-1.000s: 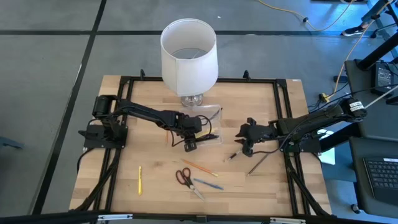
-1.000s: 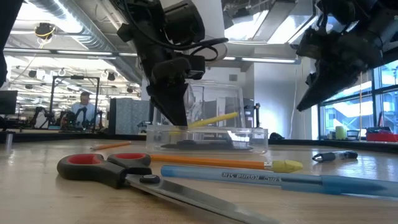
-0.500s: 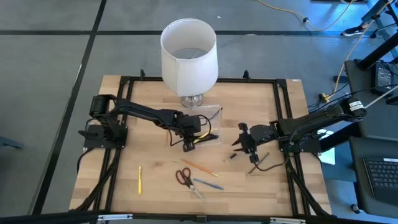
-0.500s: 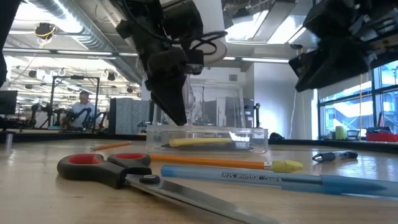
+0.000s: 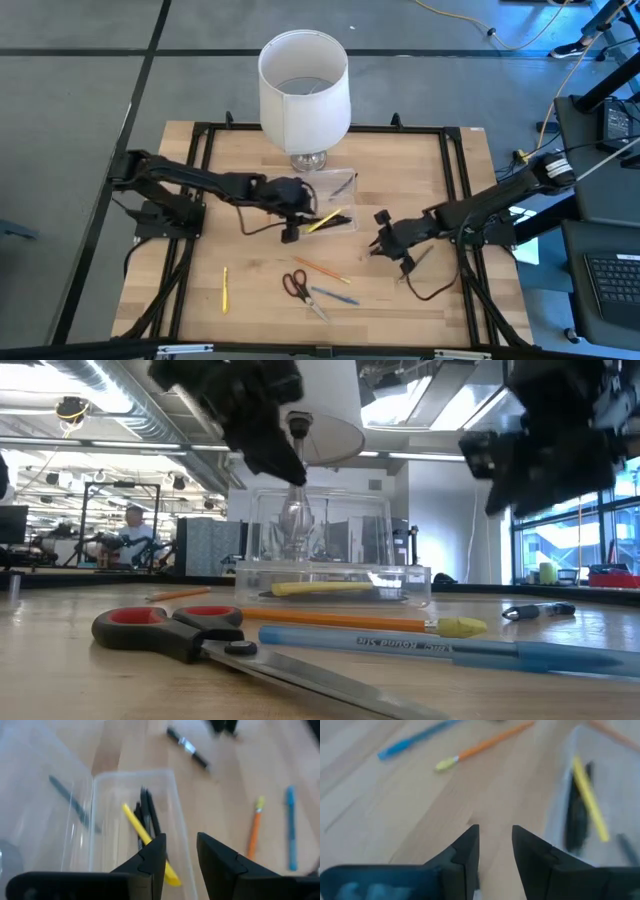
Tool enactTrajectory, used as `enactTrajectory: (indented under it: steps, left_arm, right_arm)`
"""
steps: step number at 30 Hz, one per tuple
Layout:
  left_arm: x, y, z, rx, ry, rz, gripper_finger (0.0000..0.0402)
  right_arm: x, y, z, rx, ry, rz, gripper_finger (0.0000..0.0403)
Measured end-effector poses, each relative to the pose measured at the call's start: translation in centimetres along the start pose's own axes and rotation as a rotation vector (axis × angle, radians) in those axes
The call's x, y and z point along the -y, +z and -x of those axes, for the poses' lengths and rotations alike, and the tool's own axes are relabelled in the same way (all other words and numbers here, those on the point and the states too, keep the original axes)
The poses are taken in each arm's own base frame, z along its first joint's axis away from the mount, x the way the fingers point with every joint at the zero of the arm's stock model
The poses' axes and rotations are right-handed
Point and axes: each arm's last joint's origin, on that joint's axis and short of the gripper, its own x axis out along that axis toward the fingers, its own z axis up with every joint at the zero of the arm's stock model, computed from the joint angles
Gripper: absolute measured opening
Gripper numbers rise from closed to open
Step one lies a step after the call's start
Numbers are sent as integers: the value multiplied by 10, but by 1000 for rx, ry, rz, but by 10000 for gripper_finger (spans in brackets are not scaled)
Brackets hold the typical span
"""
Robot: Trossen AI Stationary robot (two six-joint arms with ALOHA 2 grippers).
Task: Pick & place school supplies into a supply box
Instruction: Put the black pen into the transparent supply box
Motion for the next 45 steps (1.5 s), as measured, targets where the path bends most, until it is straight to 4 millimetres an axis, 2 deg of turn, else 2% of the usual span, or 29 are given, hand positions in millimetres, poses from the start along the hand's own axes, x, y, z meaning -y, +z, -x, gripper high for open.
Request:
enactTrajectory:
  steps: [6, 10, 14, 21, 30, 39, 45]
  left_arm:
    - [0, -23, 21, 275, -27, 8, 102]
    - [-1, -38, 27, 381, -41, 45, 101]
    - [-2, -47, 25, 385, -42, 63, 98]
    - [-3, -48, 25, 383, -21, 68, 97]
    - [-3, -49, 24, 367, -19, 68, 96]
    - [-3, -49, 24, 367, -19, 68, 95]
    - [-3, -49, 24, 367, -19, 67, 94]
  right_arm:
    - [-6, -14, -27, -133, 22, 1, 120]
    - [-8, -20, -35, -178, 30, -34, 120]
    - [-10, -23, -39, -199, 35, -37, 120]
    - [-9, -26, -44, -221, 35, -45, 120]
    - [-10, -25, -44, -207, 54, -249, 120]
    - [-11, -30, -46, -259, 39, -115, 120]
    - [-13, -35, -56, -293, 48, -111, 110]
